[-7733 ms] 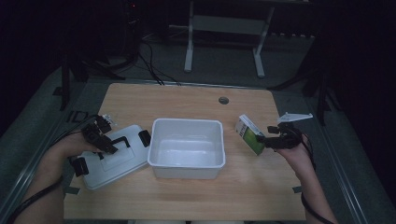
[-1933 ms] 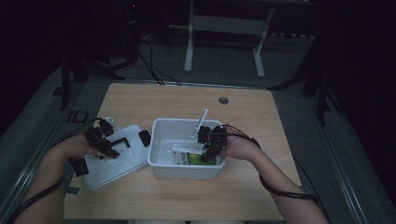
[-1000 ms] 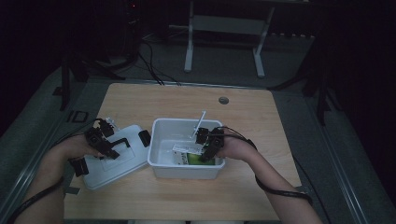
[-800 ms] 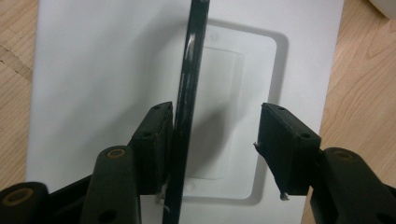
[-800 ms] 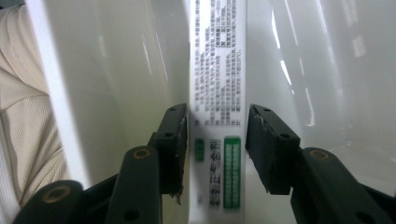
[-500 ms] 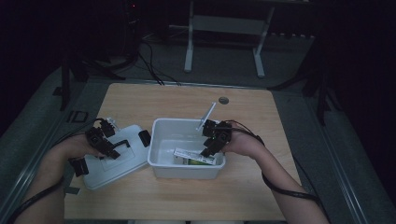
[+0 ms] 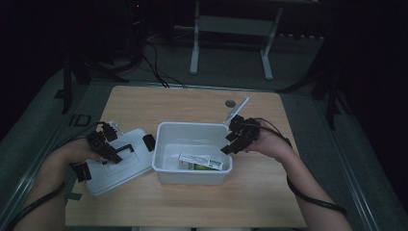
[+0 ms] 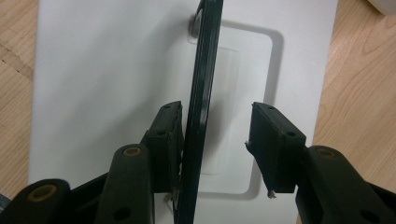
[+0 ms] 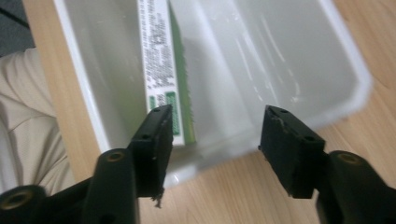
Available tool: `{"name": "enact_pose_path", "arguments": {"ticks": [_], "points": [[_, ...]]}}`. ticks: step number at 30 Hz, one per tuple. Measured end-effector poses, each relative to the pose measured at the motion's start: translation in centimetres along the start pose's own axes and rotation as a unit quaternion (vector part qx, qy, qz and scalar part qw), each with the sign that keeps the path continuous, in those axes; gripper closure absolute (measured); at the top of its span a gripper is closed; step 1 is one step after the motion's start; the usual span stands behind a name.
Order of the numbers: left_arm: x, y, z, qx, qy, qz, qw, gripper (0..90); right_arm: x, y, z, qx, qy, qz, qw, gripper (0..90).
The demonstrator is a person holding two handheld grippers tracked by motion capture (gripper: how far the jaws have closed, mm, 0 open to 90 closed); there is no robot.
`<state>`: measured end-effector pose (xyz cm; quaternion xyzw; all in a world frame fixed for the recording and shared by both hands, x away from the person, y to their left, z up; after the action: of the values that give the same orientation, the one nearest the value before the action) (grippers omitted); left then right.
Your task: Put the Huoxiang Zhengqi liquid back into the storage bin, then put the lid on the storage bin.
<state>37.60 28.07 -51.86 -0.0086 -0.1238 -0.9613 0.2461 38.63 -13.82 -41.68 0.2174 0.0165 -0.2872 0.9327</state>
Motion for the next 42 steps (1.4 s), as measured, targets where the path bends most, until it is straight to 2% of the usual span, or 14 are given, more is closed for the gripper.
{"name": "enact_pose_path", "arguments": {"ticks": [5,9,15,21,24,26,28,30,32,37,39,42], "points": [[-0.1,-0.1,-0.2,-0.008,-0.004,0.008,0.9999,58.4,1.3,-1.2,0.8,0.017,-0.006,-0.018,0.9997,36.3],[-0.2,-0.1,-0.3,-0.012,-0.005,0.006,0.9999,60.5,2.4,-2.5,0.9,0.026,-0.010,-0.038,0.9989,30.2],[-0.3,0.0,-0.2,-0.015,0.002,0.010,0.9998,64.5,3.6,-3.8,0.5,0.047,-0.017,-0.068,0.9964,21.9],[-0.4,0.2,-0.1,-0.013,0.013,0.010,0.9998,66.8,4.8,-5.4,-0.4,0.052,-0.016,-0.092,0.9942,19.9],[-0.7,0.4,-0.1,-0.018,0.026,0.000,0.9995,68.7,5.2,-6.2,-1.0,0.050,-0.009,-0.099,0.9938,21.0],[-0.8,0.6,0.0,-0.012,0.027,-0.002,0.9996,70.9,5.3,-6.5,-1.4,0.049,-0.006,-0.102,0.9935,21.0],[-0.8,0.7,0.1,-0.013,0.033,-0.005,0.9994,74.2,5.5,-6.8,-1.7,0.049,-0.003,-0.106,0.9932,21.0],[-1.0,0.8,0.2,-0.018,0.044,-0.017,0.9987,80.4,5.6,-7.1,-2.1,0.050,-0.002,-0.107,0.9930,21.0],[-0.9,0.9,0.2,-0.019,0.036,-0.021,0.9990,81.7,5.7,-7.4,-2.4,0.043,-0.001,-0.111,0.9929,20.9],[-1.0,1.0,0.2,-0.023,0.033,-0.030,0.9987,82.6,6.1,-8.1,-3.0,0.053,-0.002,-0.111,0.9924,19.9],[-0.9,1.1,0.2,-0.021,0.035,-0.044,0.9982,83.4,6.2,-8.5,-3.4,0.056,-0.008,-0.109,0.9924,19.7],[-0.9,0.9,0.2,-0.022,0.035,-0.048,0.9980,83.8,6.3,-9.1,-3.9,0.056,-0.007,-0.110,0.9923,19.2]]}}
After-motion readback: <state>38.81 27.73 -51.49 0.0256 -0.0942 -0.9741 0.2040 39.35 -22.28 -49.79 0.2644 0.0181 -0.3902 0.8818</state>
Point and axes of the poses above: each handheld gripper's, and its own axes: z roughly backward along the jaws, y roughly out of its top, x roughly to its right, the point moved 4 cm from there along -z, roughly forward along the jaws, and after that the axes turned 13 degrees about -z, right-handed, at the moved point
